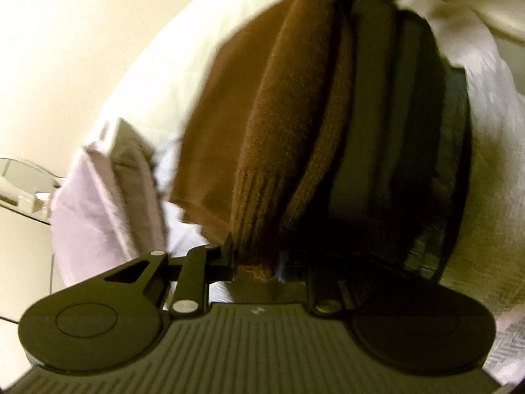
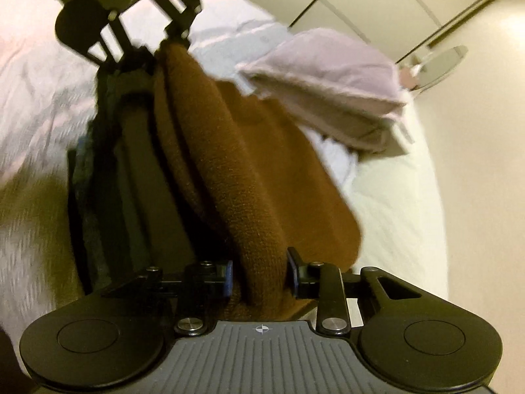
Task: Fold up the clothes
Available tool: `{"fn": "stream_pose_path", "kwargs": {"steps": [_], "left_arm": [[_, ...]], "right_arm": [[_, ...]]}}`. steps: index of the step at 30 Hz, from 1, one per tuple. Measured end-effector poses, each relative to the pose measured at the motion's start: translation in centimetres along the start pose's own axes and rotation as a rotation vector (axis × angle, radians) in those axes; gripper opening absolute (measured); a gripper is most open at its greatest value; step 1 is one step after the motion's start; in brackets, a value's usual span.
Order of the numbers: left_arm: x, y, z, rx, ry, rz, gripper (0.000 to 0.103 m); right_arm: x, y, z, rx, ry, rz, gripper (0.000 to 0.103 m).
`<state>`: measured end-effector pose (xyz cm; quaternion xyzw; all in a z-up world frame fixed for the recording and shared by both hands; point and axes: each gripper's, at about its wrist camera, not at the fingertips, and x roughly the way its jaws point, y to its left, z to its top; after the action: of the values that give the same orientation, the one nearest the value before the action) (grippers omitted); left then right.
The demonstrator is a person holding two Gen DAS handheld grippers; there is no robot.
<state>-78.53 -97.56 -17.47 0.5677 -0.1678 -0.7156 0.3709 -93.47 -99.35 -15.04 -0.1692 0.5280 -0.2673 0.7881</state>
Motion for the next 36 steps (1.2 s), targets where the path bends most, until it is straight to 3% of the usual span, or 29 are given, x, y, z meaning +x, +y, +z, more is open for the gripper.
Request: {"fn": "stream_pose_path", "kwargs": {"steps": [2,5,9,12,14,15,17,19,22,25,29,33,36], "left_arm": [[0.8,-1.4,1.4,0.026,0.014,0.009,0.019],[0.5,-0.3,1.4,-0.012,0.033,0.016,0.023],[-0.9,0.5,0.1,-0.147,0.089,0.001,0.022],[-2.7,1.3,-0.4,-0.308,0.119,-0.020,0.023],[-4.2,1.6,-0.7,-0.435,0.146,-0.039,0.035],[-5.0,1.8,-1.0,-0.510,0.156,-0.062,0.050],[-6.5,1.9,-1.6,-0.667,0.168,-0.097,0.060],[-7.9,1.8,-2.2,-0.788,0.178,-0.110,0.072],[-8.7,2.1,-3.1,-0.972,0.177,-0.134,0.082],[-10.0,1.9,-4.7,-1.124,0.193,-0.151,0.082],[-12.2,1.3,-5.6,-1.185,0.178,-0.154,0.083],[-15.7,0.3,-5.8,-1.181,0.139,-0.173,0.092],[-17.4,-0.5,-6.2,-1.194,0.127,-0.193,0.095]], "right_arm": [[0.8,1.0,-0.4,-0.038,0.007,-0.009,0.033],[0.0,1.1,-0.7,-0.033,-0.002,-0.035,0.039],[-1.0,0.9,-1.5,0.036,0.047,-0.056,0.048],[-1.8,1.0,-1.8,0.130,0.104,-0.060,0.051],[-2.7,0.9,-2.3,0.242,0.123,-0.057,0.052],[-3.3,0.7,-2.6,0.319,0.125,-0.047,0.057],[-4.7,0.3,-3.1,0.467,0.121,-0.015,0.074],[-6.4,0.3,-3.6,0.612,0.103,0.009,0.078],[-8.6,0.4,-4.1,0.839,0.093,0.051,0.078],[-10.0,0.3,-3.9,1.079,0.101,0.083,0.078],[-12.1,2.0,-4.9,1.362,0.117,0.093,0.079],[-14.7,4.5,-3.2,1.454,0.134,0.029,0.079],[-17.1,6.4,-1.2,1.427,0.108,-0.013,0.079]]}}
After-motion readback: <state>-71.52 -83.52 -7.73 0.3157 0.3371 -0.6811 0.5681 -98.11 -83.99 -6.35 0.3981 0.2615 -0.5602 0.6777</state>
